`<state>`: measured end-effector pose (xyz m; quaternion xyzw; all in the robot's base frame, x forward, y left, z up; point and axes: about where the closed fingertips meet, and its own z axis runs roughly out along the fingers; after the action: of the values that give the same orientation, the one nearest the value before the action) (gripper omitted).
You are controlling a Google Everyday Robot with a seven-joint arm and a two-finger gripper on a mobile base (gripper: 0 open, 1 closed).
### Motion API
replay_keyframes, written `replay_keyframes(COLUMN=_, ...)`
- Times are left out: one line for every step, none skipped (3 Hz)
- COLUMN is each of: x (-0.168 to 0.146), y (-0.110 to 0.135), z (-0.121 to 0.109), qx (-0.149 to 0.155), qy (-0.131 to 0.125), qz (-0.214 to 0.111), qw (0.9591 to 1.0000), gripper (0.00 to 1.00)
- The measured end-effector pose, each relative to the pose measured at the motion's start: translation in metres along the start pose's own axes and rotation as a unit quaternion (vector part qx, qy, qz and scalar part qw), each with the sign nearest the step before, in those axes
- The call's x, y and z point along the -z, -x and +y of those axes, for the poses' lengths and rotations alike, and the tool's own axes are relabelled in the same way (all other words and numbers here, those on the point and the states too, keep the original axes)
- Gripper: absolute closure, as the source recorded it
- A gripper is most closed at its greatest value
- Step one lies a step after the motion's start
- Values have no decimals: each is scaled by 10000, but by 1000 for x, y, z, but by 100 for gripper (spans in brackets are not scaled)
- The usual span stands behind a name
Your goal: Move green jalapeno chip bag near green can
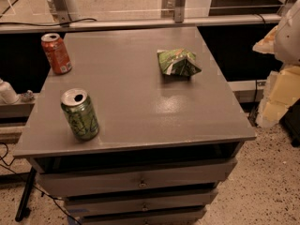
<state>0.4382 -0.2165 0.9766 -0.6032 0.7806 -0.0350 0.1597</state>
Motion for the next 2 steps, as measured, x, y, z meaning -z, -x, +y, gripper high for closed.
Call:
replay_keyframes(x=1, y=0, z=-1, qx=2, qy=-28, qz=-12, qw=10000, gripper=0)
replay_keyframes(x=-6, y=8, z=-28, qx=-117, qy=-314, qz=-258, qw=9991, gripper=0)
